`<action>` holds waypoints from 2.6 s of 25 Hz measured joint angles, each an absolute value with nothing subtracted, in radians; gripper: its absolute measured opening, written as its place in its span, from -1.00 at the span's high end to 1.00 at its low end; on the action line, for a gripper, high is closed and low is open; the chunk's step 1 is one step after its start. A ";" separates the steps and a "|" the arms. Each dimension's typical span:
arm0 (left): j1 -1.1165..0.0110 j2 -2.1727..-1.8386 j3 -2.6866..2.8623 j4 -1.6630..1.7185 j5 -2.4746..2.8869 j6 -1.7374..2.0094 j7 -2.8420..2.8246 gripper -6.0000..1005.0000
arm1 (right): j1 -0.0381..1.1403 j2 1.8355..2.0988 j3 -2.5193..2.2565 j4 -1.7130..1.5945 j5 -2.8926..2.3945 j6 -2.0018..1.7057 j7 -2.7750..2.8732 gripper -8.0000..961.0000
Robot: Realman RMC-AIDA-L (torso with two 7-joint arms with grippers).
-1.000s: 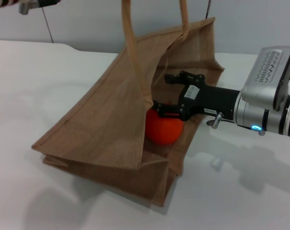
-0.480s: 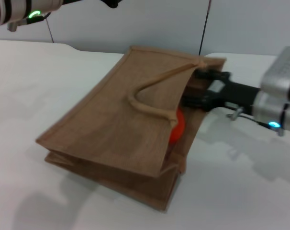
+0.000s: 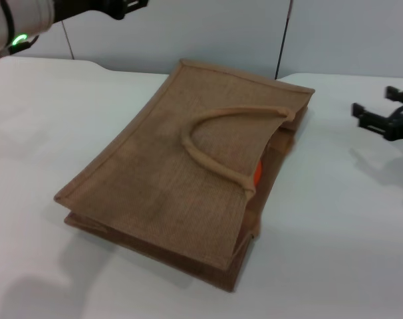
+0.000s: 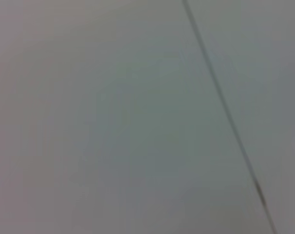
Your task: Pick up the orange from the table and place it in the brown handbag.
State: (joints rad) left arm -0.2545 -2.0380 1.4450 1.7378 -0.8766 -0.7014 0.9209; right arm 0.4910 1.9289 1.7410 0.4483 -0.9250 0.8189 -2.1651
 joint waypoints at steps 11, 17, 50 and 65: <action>-0.149 -2.037 1.593 1.542 -0.968 -0.220 0.916 -0.30 | 0.362 2.037 2.006 0.501 -0.820 0.905 -2.384 -0.79; -0.114 -2.034 1.702 1.422 -1.040 0.075 0.916 -0.30 | 0.343 2.032 2.129 0.330 -0.659 1.104 -2.539 -0.79; -0.212 -2.031 2.067 0.964 -1.028 0.692 0.633 -0.28 | 0.405 2.029 2.233 0.032 -0.629 1.238 -2.783 -0.77; -0.241 -2.032 2.068 0.922 -1.030 0.694 0.609 -0.27 | 0.424 2.028 2.233 0.019 -0.629 1.213 -2.783 -0.77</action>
State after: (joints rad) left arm -0.2407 -2.0319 2.0678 0.9222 -1.0303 0.6940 0.6092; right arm 0.4240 2.0279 2.2333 0.0190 -0.6289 1.2134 -2.7832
